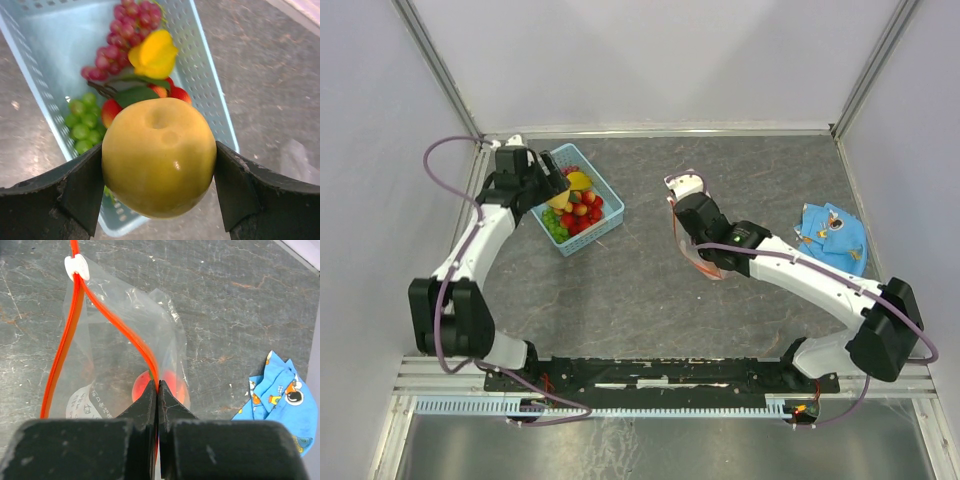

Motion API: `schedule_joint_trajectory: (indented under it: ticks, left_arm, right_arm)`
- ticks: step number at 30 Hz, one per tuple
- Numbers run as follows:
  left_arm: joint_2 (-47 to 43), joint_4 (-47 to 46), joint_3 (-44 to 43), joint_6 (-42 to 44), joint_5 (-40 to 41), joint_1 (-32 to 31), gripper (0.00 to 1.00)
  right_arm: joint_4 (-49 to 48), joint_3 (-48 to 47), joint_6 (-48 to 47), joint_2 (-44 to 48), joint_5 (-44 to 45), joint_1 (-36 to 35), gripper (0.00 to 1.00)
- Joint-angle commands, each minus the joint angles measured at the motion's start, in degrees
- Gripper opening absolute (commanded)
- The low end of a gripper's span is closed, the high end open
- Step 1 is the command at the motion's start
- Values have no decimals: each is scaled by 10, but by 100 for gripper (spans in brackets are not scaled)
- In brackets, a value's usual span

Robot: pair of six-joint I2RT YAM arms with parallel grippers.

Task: Place the food in the zip-top bag and seal the zipper
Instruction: Pick up the fake fruit from the bin, then place the fake fruit in the zipper food storage bag.

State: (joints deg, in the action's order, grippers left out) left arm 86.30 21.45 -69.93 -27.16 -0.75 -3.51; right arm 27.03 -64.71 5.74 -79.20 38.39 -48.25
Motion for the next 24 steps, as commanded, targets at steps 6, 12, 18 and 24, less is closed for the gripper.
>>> schedule_joint_trajectory:
  ticks: [6, 12, 18, 24]
  left_arm:
    - [-173, -169, 165, -120, -120, -31, 42]
    - [-237, -232, 227, -173, -148, -70, 42]
    - [-260, -305, 271, -205, -132, -146, 41]
    - [-272, -420, 321, -269, -105, -208, 41]
  right_arm:
    - [-18, -24, 53, -22, -33, 2, 2]
    - [-26, -35, 73, -37, -57, 2, 2]
    - [-39, -35, 93, -41, -74, 2, 2]
    - [-58, -31, 115, -42, -93, 2, 2]
